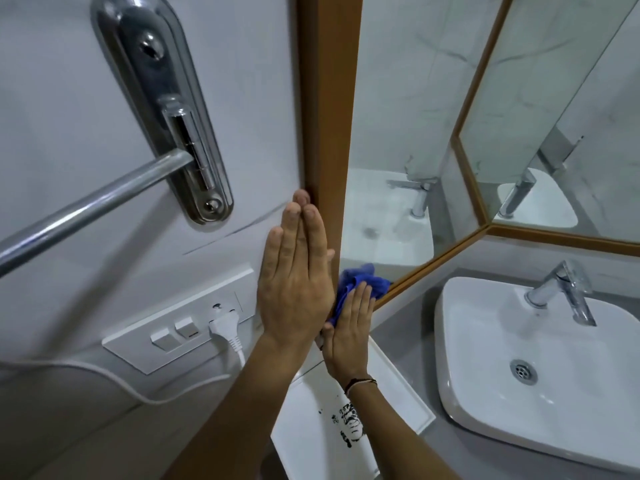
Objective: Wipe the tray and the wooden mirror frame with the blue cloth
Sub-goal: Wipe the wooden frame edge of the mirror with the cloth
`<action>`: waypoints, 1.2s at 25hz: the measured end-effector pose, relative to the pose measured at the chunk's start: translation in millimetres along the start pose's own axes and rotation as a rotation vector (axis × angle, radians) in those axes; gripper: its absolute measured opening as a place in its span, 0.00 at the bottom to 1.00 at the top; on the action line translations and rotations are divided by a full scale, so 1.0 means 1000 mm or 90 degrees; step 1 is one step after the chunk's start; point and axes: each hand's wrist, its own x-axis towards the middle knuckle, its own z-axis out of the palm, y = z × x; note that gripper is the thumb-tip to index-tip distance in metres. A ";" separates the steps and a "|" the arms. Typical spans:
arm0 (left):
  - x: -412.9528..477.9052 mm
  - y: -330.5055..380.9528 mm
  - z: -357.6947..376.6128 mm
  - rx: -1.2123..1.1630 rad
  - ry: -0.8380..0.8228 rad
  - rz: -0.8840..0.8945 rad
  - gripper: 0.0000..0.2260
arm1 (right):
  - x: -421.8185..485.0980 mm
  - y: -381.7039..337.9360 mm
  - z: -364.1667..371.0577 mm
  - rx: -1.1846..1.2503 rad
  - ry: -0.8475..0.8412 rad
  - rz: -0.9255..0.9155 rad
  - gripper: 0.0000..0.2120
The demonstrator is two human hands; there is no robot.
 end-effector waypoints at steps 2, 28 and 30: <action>-0.011 0.003 0.004 0.001 -0.009 -0.011 0.33 | -0.002 -0.011 0.003 0.132 -0.007 0.095 0.36; -0.016 0.004 0.012 -0.020 0.002 -0.024 0.34 | 0.034 -0.069 0.010 0.569 0.293 0.504 0.32; -0.018 0.003 0.013 -0.015 0.004 -0.010 0.36 | 0.059 -0.053 -0.002 0.455 0.317 0.526 0.29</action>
